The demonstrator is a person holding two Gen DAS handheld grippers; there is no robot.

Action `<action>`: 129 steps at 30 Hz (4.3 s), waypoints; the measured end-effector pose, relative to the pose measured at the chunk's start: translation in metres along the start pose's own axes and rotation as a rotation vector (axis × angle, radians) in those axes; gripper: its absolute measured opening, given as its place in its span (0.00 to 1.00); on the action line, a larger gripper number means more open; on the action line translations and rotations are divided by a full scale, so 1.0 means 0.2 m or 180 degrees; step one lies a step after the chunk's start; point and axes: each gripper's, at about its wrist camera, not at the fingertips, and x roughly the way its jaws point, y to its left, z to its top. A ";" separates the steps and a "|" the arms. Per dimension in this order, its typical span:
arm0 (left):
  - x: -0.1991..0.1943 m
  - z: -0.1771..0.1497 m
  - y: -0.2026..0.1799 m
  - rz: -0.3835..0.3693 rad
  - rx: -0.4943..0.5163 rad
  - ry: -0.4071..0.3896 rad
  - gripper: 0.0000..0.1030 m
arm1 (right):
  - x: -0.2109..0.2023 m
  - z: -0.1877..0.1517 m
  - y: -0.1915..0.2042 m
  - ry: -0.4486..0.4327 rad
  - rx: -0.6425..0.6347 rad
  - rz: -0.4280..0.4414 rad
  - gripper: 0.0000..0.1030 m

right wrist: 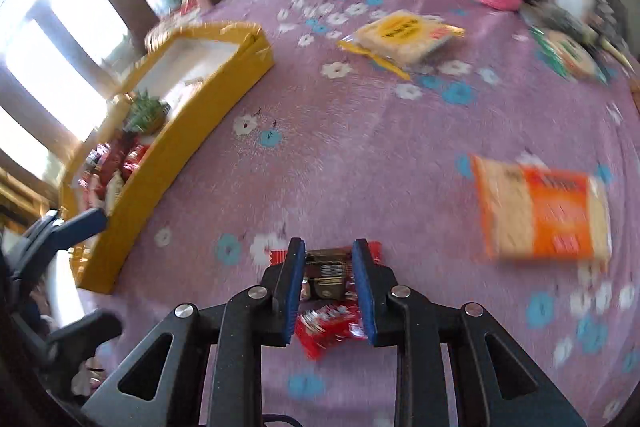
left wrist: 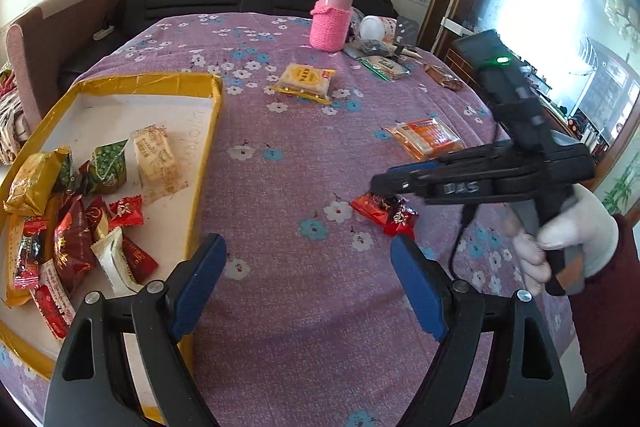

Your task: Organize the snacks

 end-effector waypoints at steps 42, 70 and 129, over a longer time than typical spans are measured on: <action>0.58 0.19 -0.34 -0.0398 0.1264 0.0735 0.28 | -0.20 -0.39 -0.17 -0.0633 0.0484 -0.0069 0.34; -0.08 0.10 0.19 -0.0023 0.0188 -0.0165 0.24 | 0.04 -0.29 0.29 -0.0501 0.0164 -0.0609 0.20; -0.32 0.02 0.68 0.1299 -0.0561 -0.0500 0.76 | 0.05 0.10 0.83 -0.0896 -0.0253 0.0011 0.45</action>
